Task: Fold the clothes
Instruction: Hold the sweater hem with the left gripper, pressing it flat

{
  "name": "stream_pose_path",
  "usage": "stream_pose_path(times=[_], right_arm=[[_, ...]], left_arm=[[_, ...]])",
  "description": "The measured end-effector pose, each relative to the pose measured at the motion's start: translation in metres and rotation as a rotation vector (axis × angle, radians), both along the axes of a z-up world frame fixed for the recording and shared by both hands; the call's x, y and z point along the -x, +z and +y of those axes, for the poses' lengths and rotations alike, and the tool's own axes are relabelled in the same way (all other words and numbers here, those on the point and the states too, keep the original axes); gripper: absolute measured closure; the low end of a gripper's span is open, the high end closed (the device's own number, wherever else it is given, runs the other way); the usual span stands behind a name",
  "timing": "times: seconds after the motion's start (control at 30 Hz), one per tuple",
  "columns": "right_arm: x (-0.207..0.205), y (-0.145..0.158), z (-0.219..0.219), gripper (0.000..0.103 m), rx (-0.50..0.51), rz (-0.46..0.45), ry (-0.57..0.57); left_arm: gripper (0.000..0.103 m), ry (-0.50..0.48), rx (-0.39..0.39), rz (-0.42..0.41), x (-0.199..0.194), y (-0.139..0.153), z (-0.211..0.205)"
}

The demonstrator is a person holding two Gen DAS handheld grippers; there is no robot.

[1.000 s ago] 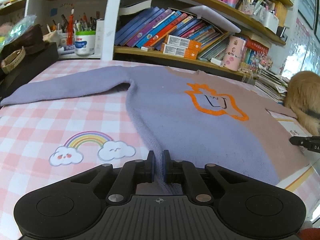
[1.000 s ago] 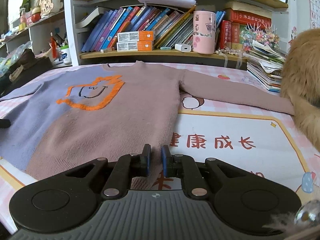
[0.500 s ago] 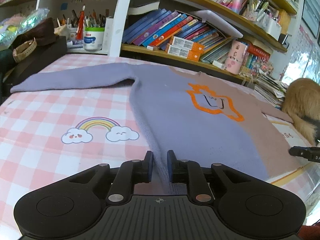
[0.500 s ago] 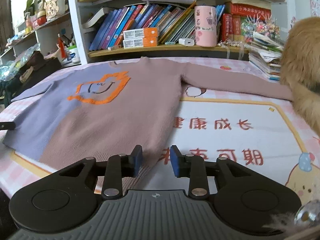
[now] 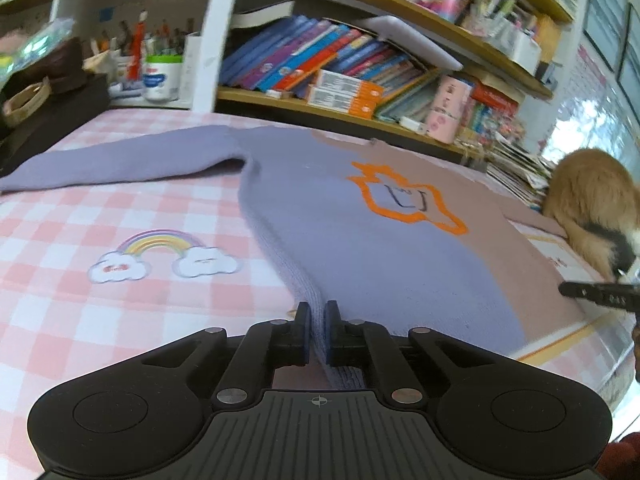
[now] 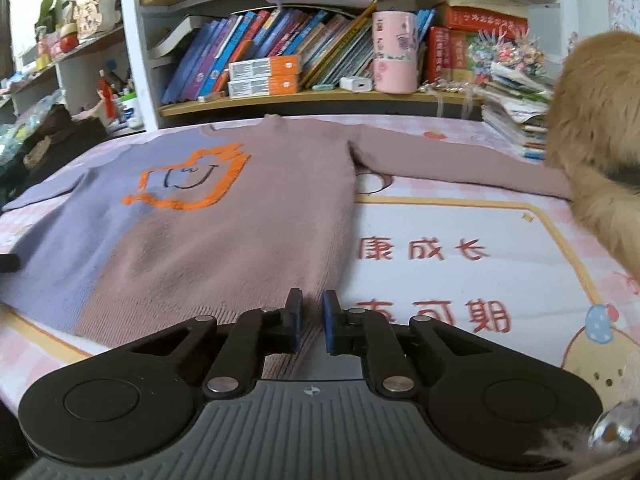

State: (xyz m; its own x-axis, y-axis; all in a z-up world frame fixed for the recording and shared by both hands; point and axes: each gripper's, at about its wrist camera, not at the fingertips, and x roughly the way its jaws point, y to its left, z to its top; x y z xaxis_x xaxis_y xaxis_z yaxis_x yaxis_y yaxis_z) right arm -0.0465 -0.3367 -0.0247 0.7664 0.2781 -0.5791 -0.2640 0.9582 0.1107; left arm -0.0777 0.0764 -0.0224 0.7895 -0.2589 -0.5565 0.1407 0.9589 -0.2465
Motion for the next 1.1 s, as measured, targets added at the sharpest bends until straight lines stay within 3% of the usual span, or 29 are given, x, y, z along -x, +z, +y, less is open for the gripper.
stream_pose_path(times=[0.57, 0.7, 0.83, 1.03, 1.1], right_arm=[[0.001, -0.001, 0.021, 0.092, -0.006, -0.011, 0.053], [0.001, -0.002, 0.018, 0.089, -0.019, -0.010, 0.044], [0.002, -0.001, 0.015, 0.071, -0.010, -0.012, 0.020], [0.001, -0.001, 0.009, 0.071, -0.024, -0.002, 0.020], [0.002, -0.001, 0.011, 0.082, -0.023, 0.001, 0.039]], left_arm=[[0.097, 0.055, 0.004, 0.009, 0.005, -0.001, 0.020], [0.092, 0.063, -0.007, 0.014, 0.006, 0.001, 0.019], [0.092, 0.063, -0.005, 0.015, 0.007, 0.001, 0.019], [0.094, 0.054, -0.005, 0.011, 0.006, 0.000, 0.016], [0.095, 0.055, 0.001, 0.009, 0.006, -0.001, 0.016]])
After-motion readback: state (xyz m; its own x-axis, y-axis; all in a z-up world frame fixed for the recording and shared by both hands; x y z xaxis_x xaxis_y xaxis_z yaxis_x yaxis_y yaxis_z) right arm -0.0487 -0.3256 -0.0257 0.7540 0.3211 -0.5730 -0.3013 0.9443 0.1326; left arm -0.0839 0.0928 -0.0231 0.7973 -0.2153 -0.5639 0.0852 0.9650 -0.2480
